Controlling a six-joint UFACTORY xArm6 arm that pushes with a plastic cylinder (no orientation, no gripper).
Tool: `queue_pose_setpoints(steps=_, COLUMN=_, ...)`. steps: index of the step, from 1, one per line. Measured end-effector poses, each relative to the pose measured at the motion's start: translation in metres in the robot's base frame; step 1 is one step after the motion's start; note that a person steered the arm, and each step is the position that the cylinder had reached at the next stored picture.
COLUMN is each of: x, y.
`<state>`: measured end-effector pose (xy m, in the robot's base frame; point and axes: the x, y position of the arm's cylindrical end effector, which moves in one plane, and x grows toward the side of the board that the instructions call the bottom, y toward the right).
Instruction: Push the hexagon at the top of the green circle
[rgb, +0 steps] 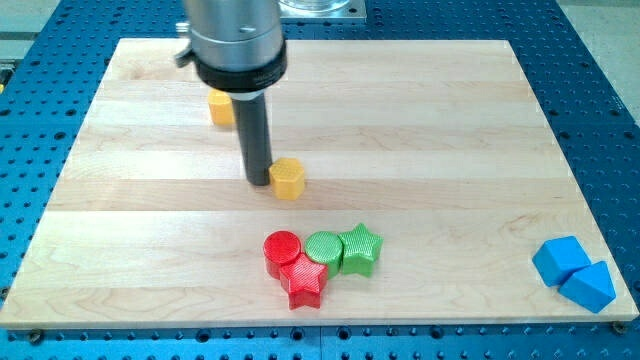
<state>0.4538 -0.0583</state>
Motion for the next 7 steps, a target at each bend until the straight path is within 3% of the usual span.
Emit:
queue_pose_setpoints(steps=1, x=-0.004, y=0.022)
queue_pose_setpoints(steps=2, x=-0.063, y=0.035)
queue_pose_setpoints(steps=3, x=-0.059, y=0.035)
queue_pose_setpoints(steps=4, x=0.002, y=0.035)
queue_pose_setpoints(steps=5, x=0.034, y=0.035)
queue_pose_setpoints(steps=7, x=0.015, y=0.049)
